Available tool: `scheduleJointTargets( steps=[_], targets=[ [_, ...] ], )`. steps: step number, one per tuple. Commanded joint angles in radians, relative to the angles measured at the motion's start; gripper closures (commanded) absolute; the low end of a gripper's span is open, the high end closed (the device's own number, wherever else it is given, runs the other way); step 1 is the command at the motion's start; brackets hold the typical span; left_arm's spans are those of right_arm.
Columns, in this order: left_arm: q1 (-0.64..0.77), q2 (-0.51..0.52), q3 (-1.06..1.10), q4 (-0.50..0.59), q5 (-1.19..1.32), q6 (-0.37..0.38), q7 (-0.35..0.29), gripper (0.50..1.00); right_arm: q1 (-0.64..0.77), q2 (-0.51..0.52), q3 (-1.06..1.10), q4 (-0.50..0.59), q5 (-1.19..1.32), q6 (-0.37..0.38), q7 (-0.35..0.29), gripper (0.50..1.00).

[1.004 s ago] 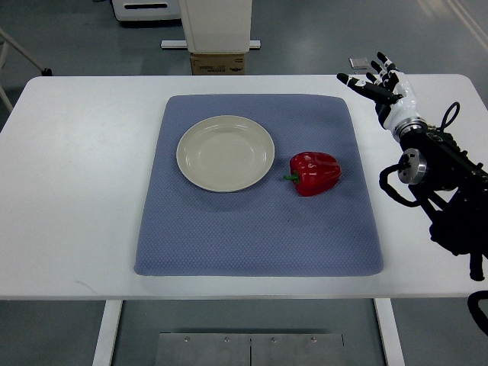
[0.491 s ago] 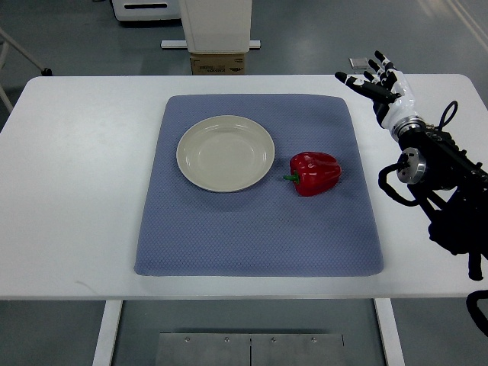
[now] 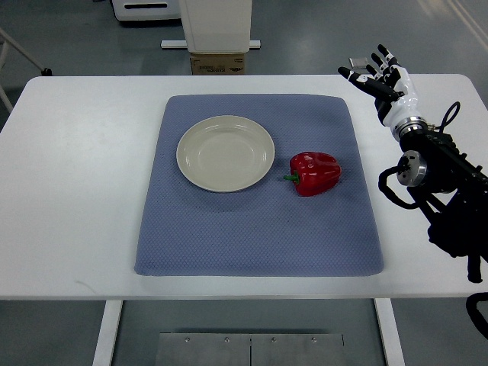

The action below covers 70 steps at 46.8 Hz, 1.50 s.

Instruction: Place red pepper on plate with right hand

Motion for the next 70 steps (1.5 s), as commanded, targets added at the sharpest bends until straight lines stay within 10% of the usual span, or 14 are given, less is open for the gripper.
scheduleJointTargets(
  steps=[1, 35, 70],
  targets=[
    [-0.001, 0.0, 0.0, 0.0, 0.0, 0.0, 0.0, 0.5, -0.002, 0.0, -0.001, 0.0, 0.0, 0.0, 0.002, 0.5],
    [0.0, 0.0, 0.0, 0.0, 0.0, 0.0, 0.0, 0.5, 0.012, -0.015, -0.062, 0.006, -0.001, 0.104, -0.009, 0.5],
    [-0.001, 0.0, 0.0, 0.0, 0.0, 0.0, 0.0, 0.5, 0.129, -0.242, -0.412, 0.185, -0.063, 0.313, 0.023, 0.515]
  ],
)
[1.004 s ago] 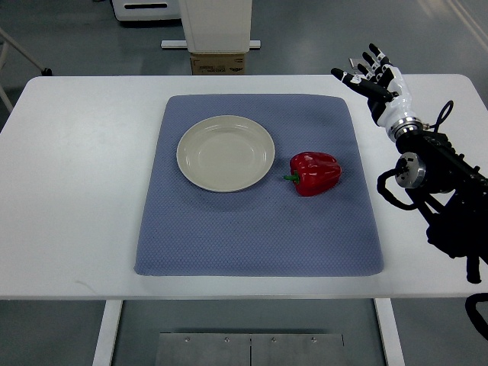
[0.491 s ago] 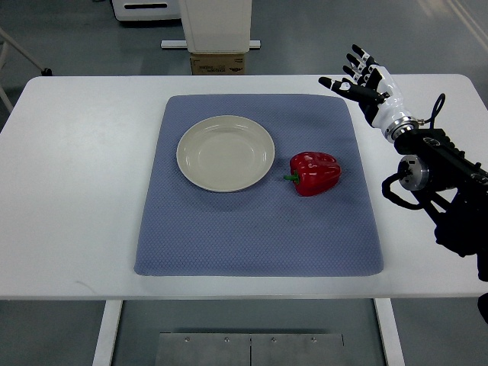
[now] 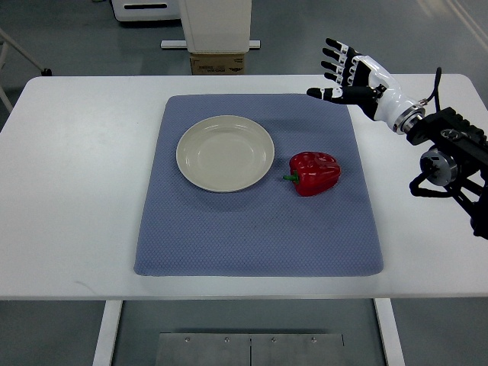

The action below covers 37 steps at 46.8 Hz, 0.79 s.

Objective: Place red pepper on plate with right hand
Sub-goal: 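Move the open right hand over the red bell pepper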

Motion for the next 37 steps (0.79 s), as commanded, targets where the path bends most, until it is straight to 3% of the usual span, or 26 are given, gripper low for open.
scheduleJointTargets(
  steps=[1, 22, 37],
  targets=[
    [0.001, 0.0, 0.0, 0.0, 0.0, 0.0, 0.0, 0.5, 0.017, -0.026, -0.048, 0.025, -0.03, 0.007, 0.022, 0.515],
    [0.001, 0.0, 0.0, 0.0, 0.0, 0.0, 0.0, 0.5, 0.117, -0.129, -0.309, 0.08, -0.17, 0.01, 0.139, 0.515],
    [0.001, 0.0, 0.0, 0.0, 0.0, 0.0, 0.0, 0.5, 0.163, -0.14, -0.39, 0.109, -0.254, 0.009, 0.18, 0.519]
  ],
)
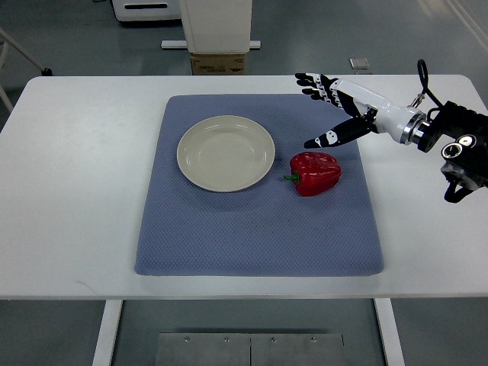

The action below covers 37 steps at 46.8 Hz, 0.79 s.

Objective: Place red pepper on plate with right hand
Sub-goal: 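Move the open right hand over the red bell pepper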

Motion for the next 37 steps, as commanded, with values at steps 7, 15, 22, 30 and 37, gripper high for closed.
scheduleJointTargets(
  steps=[7, 15, 22, 30, 37],
  targets=[
    [0.001, 0.0, 0.0, 0.0, 0.0, 0.0, 0.0, 0.5, 0.055, -0.025, -0.122, 0.037, -0.051, -0.002, 0.039, 0.519],
    [0.001, 0.0, 0.0, 0.0, 0.0, 0.0, 0.0, 0.5, 0.071, -0.025, -0.16, 0.044, -0.074, -0.005, 0.041, 0.519],
    [0.001, 0.0, 0.0, 0.0, 0.0, 0.0, 0.0, 0.5, 0.089, -0.022, -0.186, 0.043, -0.09, -0.008, 0.038, 0.53],
    [0.001, 0.0, 0.0, 0.0, 0.0, 0.0, 0.0, 0.5, 0.109, -0.018, -0.255, 0.035, -0.091, -0.051, 0.032, 0.538],
    [0.001, 0.0, 0.0, 0.0, 0.0, 0.0, -0.001, 0.5, 0.121, -0.014, -0.324, 0.034, -0.093, -0.09, 0.033, 0.538]
  ],
)
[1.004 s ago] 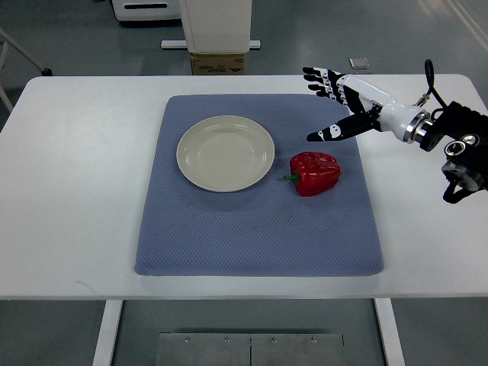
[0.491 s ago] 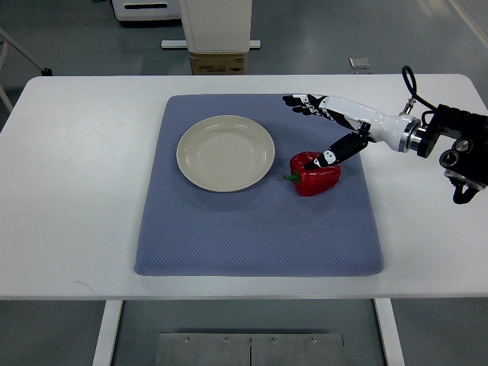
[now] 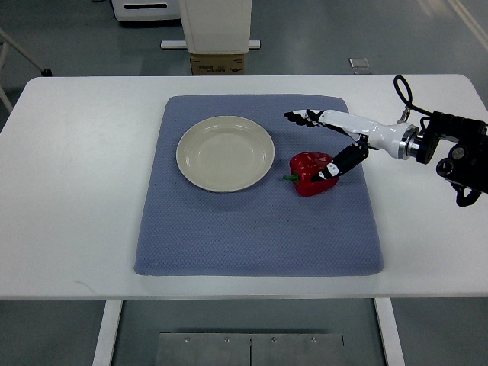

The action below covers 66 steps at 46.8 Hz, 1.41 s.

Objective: Place red pepper on plate with right hand
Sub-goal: 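Close the right hand fingers around the red bell pepper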

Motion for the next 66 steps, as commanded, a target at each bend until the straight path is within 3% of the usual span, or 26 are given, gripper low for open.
scheduleJointTargets(
  steps=[1, 37, 56, 66],
  targets=[
    [0.0, 0.0, 0.0, 0.0, 0.0, 0.0, 0.0, 0.5, 0.004, 0.003, -0.026, -0.001, 0.0, -0.013, 0.002, 0.538],
    [0.0, 0.0, 0.0, 0.0, 0.0, 0.0, 0.0, 0.5, -0.008, 0.074, -0.077, -0.044, -0.002, -0.053, -0.005, 0.54],
    [0.0, 0.0, 0.0, 0.0, 0.0, 0.0, 0.0, 0.5, -0.008, 0.094, -0.104, -0.075, -0.002, -0.053, -0.005, 0.626],
    [0.0, 0.0, 0.0, 0.0, 0.0, 0.0, 0.0, 0.5, -0.008, 0.1, -0.112, -0.092, 0.0, -0.053, -0.005, 0.626]
  ],
)
